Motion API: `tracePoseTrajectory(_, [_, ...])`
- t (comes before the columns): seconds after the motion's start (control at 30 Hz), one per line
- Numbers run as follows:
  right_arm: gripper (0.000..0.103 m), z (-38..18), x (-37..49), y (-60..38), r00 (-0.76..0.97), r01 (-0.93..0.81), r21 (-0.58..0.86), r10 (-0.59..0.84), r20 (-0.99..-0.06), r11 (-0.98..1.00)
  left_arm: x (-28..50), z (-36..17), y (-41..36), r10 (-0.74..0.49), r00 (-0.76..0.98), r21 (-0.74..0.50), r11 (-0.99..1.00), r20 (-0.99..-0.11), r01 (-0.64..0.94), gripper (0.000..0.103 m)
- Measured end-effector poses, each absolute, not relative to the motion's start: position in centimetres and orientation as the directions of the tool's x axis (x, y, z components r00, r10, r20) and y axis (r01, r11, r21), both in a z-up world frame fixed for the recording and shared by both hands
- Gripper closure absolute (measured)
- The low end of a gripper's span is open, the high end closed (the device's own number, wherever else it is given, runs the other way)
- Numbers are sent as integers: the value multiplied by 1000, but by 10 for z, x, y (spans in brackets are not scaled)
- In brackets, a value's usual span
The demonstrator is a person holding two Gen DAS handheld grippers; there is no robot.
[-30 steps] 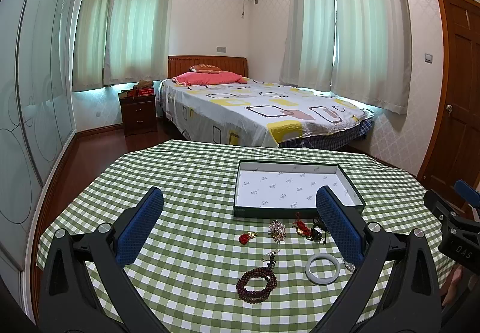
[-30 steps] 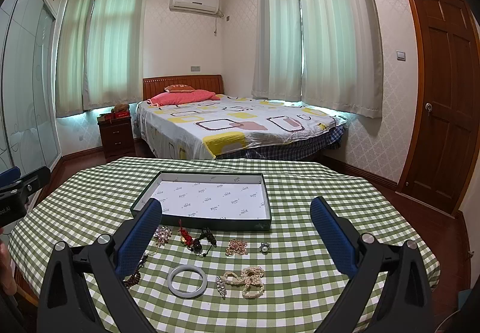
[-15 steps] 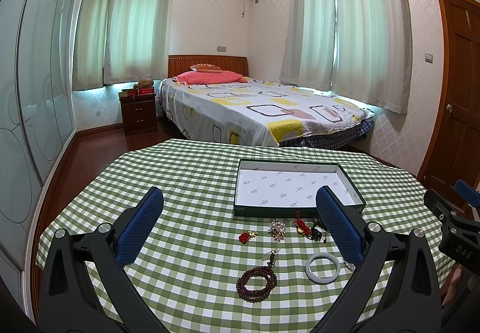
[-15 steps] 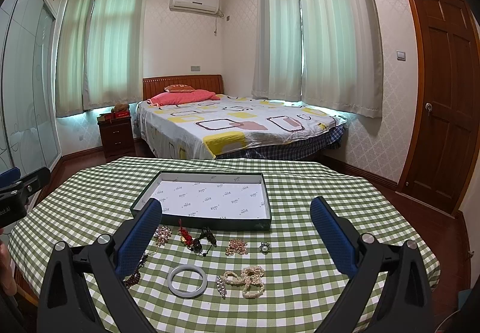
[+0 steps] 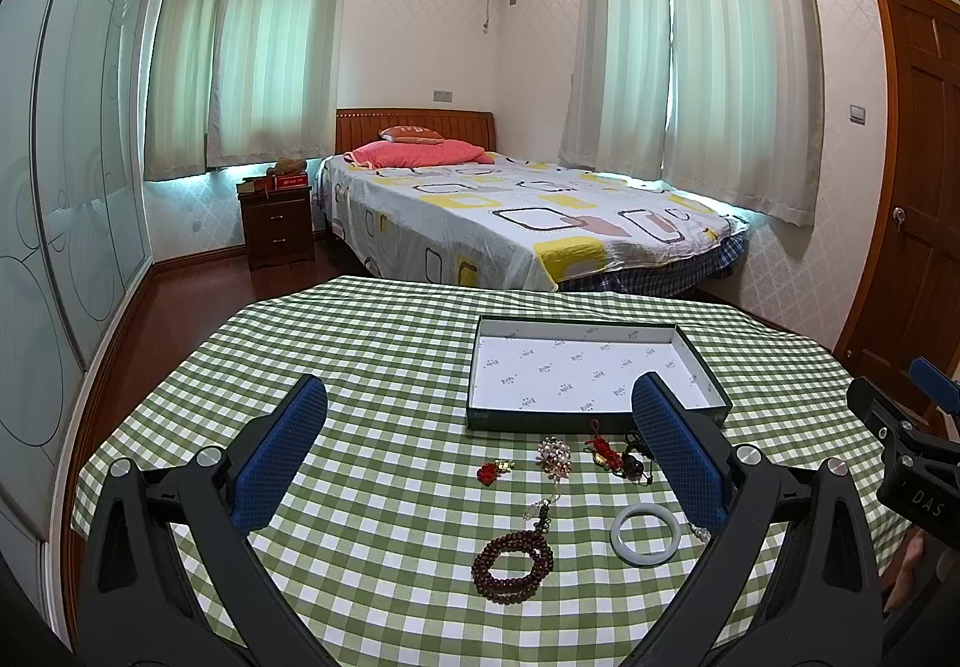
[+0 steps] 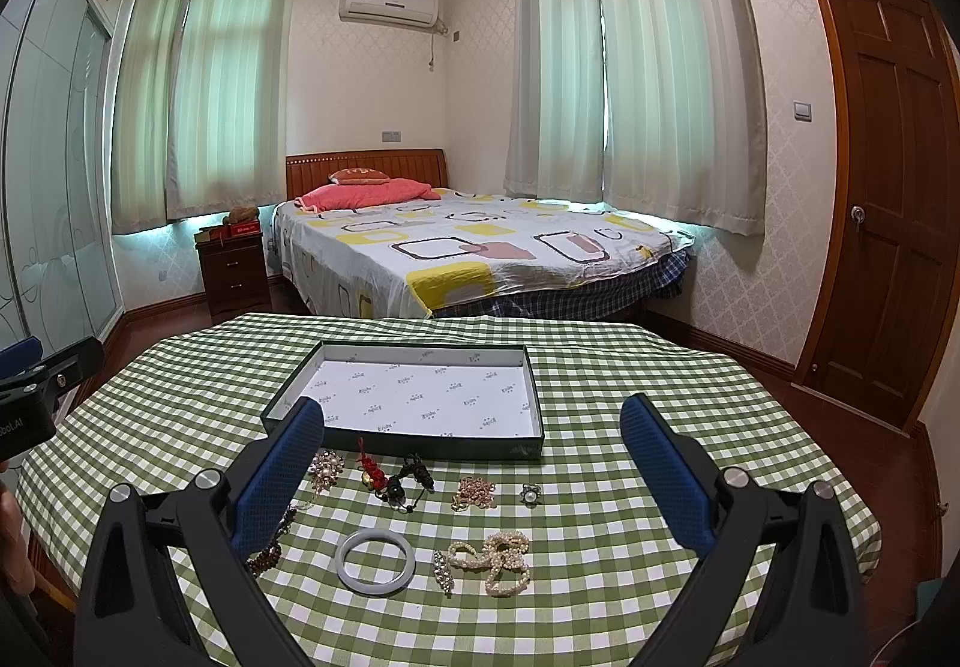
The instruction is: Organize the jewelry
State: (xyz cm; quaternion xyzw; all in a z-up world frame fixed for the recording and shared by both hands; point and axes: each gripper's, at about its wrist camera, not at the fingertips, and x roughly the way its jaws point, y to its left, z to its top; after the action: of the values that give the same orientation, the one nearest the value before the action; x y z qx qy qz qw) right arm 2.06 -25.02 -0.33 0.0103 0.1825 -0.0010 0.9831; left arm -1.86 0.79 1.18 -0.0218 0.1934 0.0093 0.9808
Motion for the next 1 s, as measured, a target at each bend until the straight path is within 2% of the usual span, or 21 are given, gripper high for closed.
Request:
tracePoseTrajectory(0.57, [6, -6, 19, -250, 935, 8, 18, -1, -354, 1000, -14, 1, 7, 9, 924, -35, 999, -381, -24, 4])
tracePoseTrajectory(0.77, [6, -26, 28, -255, 927, 5, -2, -5, -375, 1000, 5, -32, 8, -13, 905, -33, 999, -425, -1, 4])
tracePoseTrajectory(1.0, [6, -66, 47, -261, 891, -5, -11, -1, -455, 1000, 35, -88, 3, -53, 842, -18, 998, -537, 52, 4])
